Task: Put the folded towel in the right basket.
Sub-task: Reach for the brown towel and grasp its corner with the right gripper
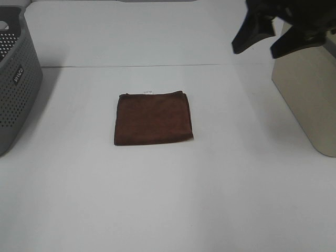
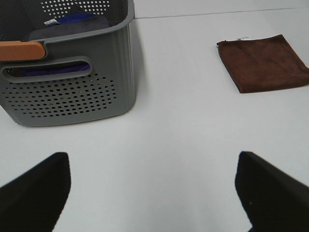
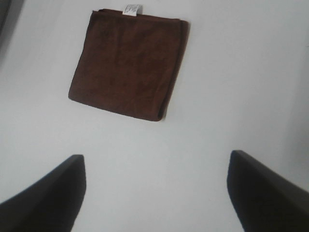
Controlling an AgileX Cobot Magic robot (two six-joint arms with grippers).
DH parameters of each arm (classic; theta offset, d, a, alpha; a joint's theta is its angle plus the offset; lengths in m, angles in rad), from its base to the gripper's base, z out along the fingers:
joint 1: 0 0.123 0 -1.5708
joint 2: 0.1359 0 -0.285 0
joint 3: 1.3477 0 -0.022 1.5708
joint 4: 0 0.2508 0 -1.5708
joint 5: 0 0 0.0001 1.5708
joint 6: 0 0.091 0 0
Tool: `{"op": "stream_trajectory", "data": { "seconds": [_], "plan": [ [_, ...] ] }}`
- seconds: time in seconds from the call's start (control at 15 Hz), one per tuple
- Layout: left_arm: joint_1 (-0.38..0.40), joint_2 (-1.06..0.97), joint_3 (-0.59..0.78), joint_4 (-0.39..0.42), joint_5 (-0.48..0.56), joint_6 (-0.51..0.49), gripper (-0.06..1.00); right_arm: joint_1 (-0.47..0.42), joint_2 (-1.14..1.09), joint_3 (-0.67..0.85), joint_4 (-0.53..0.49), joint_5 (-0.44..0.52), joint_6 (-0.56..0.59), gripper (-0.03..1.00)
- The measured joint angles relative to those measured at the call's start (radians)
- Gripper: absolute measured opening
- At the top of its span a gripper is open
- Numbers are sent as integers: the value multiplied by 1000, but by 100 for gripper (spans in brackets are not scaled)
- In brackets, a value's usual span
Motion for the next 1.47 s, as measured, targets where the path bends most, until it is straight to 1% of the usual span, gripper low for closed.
{"op": "stream_trajectory", "data": {
  "seconds": [0.13, 0.2, 0.33, 0.6, 0.67, 0.73, 0.8, 0.87, 0.93, 1.07, 1.33, 1.47],
  "plan": [
    [0, 0, 0, 0, 0, 0, 88, 53, 110, -60, 4, -1, 2, 76],
    [0, 0, 0, 0, 0, 0, 88, 60, 160, -87, 20, -2, 2, 76],
    [0, 0, 0, 0, 0, 0, 88, 60, 263, -132, 51, -3, 3, 74],
    [0, 0, 0, 0, 0, 0, 88, 60, 453, -222, 80, -1, -1, 73],
    [0, 0, 0, 0, 0, 0, 88, 60, 503, -250, 94, 13, -10, 73],
    [0, 0, 0, 0, 0, 0, 88, 60, 556, -279, 118, 31, -28, 73],
    [0, 0, 0, 0, 0, 0, 88, 60, 647, -339, 183, 59, -65, 73],
    [0, 0, 0, 0, 0, 0, 88, 60, 647, -339, 183, 59, -65, 73],
    [0, 0, 0, 0, 0, 0, 88, 60, 711, -382, 223, 67, -87, 73],
    [0, 0, 0, 0, 0, 0, 88, 59, 750, -409, 223, 66, -96, 73],
    [0, 0, 0, 0, 0, 0, 88, 53, 783, -422, 224, 2, -102, 73],
    [0, 0, 0, 0, 0, 0, 88, 53, 790, -423, 231, -10, -118, 73]
  ]
}}
